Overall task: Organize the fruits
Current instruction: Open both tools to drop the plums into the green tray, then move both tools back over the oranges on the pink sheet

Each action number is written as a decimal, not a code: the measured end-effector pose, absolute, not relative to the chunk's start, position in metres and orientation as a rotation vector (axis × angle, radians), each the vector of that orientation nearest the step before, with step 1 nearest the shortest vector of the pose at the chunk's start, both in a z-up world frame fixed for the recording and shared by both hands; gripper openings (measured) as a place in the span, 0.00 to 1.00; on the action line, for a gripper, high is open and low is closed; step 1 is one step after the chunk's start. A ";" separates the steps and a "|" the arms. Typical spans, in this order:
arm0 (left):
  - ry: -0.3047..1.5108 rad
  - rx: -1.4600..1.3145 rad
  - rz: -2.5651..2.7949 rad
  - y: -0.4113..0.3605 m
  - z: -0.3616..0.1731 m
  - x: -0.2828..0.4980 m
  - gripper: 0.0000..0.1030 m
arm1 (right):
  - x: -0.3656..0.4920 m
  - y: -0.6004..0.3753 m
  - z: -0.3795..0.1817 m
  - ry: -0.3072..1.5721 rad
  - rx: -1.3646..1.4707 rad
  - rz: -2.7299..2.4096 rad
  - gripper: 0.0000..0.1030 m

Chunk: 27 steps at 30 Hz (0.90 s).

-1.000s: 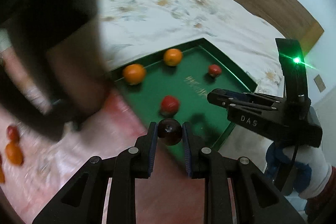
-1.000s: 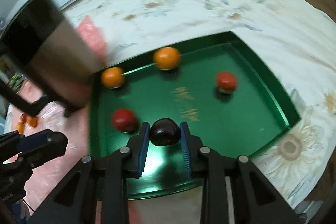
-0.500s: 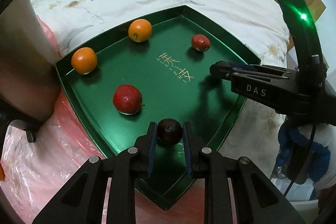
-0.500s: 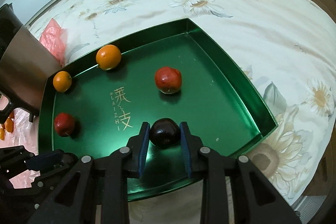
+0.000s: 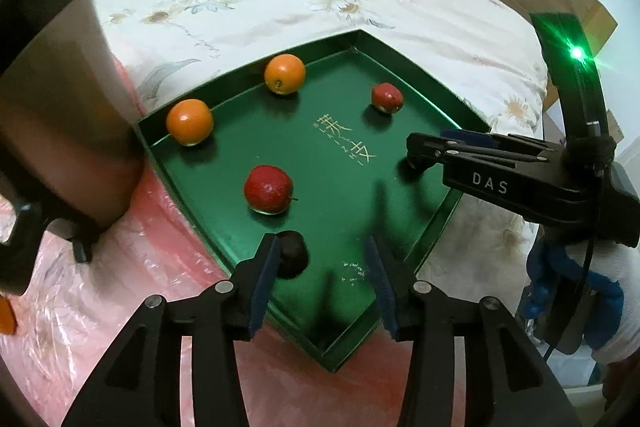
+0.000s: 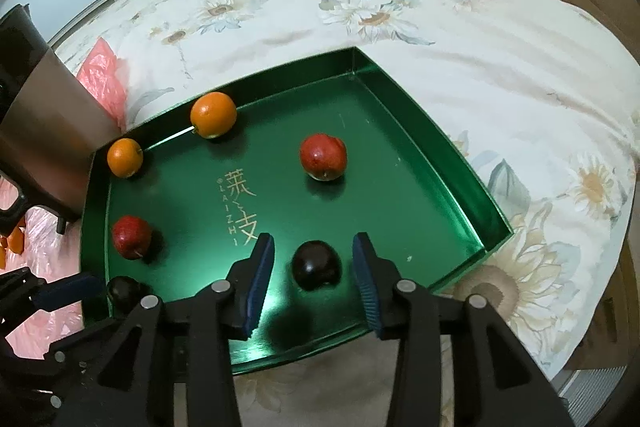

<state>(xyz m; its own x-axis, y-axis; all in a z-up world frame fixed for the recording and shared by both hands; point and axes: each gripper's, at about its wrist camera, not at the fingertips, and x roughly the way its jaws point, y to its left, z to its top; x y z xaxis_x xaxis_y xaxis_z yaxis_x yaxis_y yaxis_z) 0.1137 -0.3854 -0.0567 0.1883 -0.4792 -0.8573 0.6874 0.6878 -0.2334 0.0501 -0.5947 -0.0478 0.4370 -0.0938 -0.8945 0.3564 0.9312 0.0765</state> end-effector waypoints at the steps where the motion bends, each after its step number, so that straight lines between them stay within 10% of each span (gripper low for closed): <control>1: 1.103 0.216 -0.835 -0.383 -0.054 0.113 0.39 | 0.049 -0.593 -0.045 1.081 0.270 -0.284 0.62; 27: 1.092 0.139 -0.600 -0.206 -0.027 0.098 0.50 | 0.035 -0.428 -0.015 1.091 0.240 -0.017 0.70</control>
<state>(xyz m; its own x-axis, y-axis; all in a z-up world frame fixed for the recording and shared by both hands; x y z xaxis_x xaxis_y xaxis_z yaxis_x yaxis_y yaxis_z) 0.0982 -0.2057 -0.0271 0.3199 -0.3885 -0.8641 0.5216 0.8337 -0.1817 0.0348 -0.4285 -0.0148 0.4641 0.1043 -0.8796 0.1312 0.9740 0.1847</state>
